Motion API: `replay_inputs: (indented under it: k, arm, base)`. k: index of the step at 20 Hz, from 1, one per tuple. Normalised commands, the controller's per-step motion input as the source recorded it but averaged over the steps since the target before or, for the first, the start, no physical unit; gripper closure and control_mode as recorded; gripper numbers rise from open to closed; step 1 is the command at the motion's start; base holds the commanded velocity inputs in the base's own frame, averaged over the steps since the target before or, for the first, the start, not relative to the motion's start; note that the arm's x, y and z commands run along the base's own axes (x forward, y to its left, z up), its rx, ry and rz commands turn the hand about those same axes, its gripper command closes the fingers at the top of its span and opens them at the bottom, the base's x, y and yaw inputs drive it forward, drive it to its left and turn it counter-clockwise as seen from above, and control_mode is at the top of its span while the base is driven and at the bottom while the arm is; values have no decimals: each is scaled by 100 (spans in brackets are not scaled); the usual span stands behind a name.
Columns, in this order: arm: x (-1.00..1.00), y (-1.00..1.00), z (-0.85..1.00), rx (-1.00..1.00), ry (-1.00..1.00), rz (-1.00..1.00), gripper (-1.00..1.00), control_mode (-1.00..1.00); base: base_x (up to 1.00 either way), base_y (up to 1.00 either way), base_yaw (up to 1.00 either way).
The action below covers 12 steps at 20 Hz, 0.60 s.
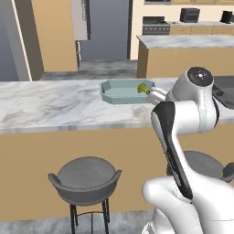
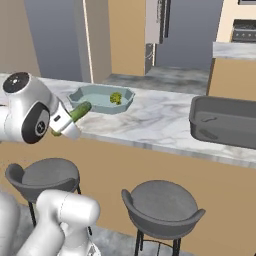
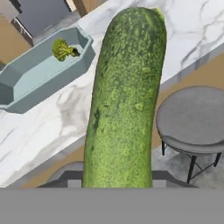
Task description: Place the cold items (broccoli and cucumber) from the fridge in one tupperware on the dining counter. Place the warm items (kebab skewer and hot dog) in the stove area in another tupperware.
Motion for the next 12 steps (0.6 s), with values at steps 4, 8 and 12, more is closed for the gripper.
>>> replay_inputs:
  k: [4, 8, 12]
  arm:
    - [62, -6, 82, 18, -13, 0, 100, -100]
    - [98, -16, 42, 24, -3, 3, 100, -100]
    - [100, -2, 5, 9, 1, 0, 100, -100]
  base:
    - [0, 0, 0]
    - [0, 0, 0]
    - [0, 0, 0]
